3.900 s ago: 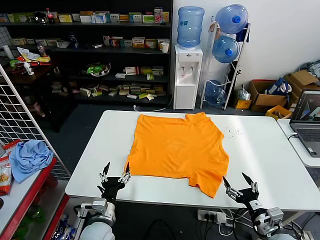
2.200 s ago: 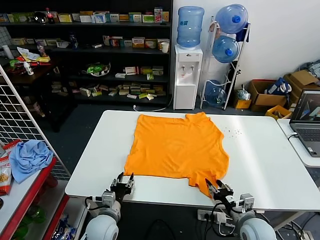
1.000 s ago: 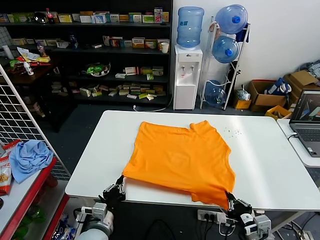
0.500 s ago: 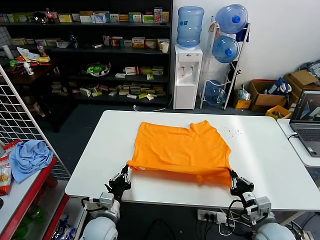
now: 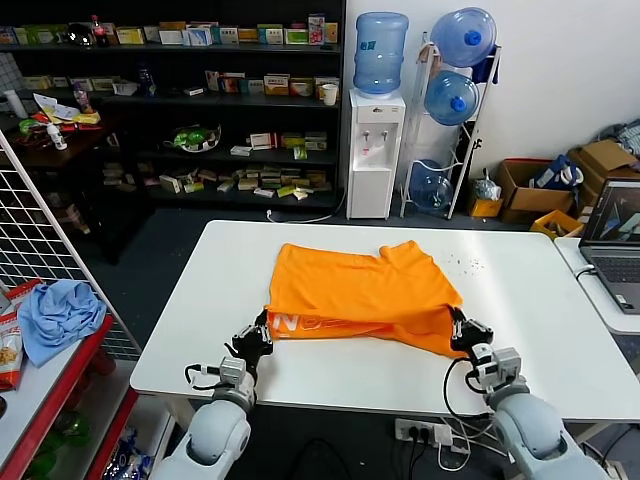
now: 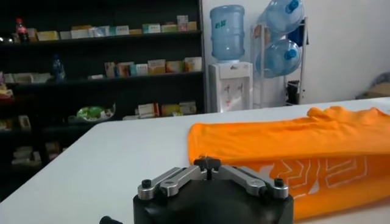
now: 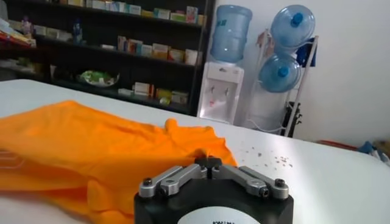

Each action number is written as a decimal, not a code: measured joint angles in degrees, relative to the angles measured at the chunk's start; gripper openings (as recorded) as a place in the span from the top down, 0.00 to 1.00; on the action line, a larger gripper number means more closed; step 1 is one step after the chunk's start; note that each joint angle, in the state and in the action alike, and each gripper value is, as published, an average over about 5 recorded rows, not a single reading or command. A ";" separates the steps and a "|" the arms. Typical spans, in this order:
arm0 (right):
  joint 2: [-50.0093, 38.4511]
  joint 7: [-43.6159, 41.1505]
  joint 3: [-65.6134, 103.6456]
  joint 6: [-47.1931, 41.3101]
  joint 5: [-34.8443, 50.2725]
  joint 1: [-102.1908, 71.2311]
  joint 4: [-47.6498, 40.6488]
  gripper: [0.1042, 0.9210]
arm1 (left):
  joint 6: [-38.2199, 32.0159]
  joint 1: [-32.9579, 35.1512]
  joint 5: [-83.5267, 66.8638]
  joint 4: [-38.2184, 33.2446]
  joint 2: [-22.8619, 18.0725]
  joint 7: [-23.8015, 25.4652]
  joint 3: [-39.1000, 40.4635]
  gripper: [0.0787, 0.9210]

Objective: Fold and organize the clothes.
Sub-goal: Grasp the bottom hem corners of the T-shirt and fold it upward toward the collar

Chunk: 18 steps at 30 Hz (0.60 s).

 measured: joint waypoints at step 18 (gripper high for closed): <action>-3.26 2.29 1.91 -12.90 6.22 -5.11 5.68 0.28 | 0.77 1.98 -3.60 -1.28 2.69 1.08 -0.23 0.43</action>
